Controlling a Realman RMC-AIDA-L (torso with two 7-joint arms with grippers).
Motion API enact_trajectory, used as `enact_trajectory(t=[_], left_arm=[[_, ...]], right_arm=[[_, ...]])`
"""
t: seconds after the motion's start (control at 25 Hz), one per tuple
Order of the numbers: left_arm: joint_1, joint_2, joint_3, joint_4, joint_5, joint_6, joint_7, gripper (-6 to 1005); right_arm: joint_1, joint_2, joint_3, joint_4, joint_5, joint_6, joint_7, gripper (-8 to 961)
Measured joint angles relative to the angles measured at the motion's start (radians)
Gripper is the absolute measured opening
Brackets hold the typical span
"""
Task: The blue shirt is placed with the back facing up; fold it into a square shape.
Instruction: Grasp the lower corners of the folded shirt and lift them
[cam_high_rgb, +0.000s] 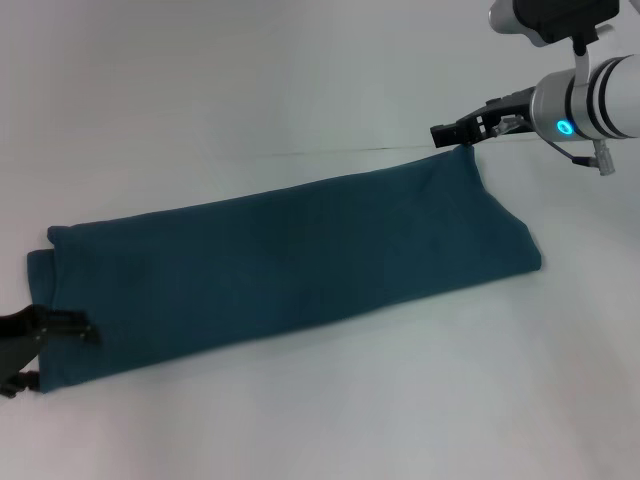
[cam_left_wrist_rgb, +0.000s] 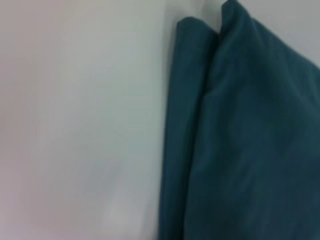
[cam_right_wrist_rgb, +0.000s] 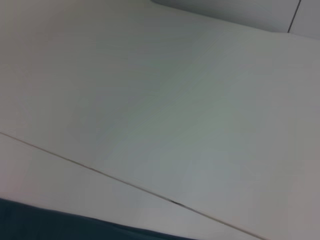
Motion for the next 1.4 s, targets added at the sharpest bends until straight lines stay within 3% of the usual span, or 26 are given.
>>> enact_trajectory(t=[0.52,0.92,1.4], left_arm=[[0.036,-0.001,-0.006,0.058,0.021,0.039,-0.009,932],[0.003,-0.013,-0.001,0.027,0.014,0.020,-0.010,933],[-0.017,-0.008,-0.001,-0.019,0.011,-0.046,0.002,928]], right_arm=[[0.006,0.000,-0.007,-0.002,0.000,-0.001,0.001,935],[0.006,0.000,-0.018,-0.022,0.000,-0.001,0.009,935],[0.000,0.000,-0.019,-0.023,0.000,-0.004,0.007,935]])
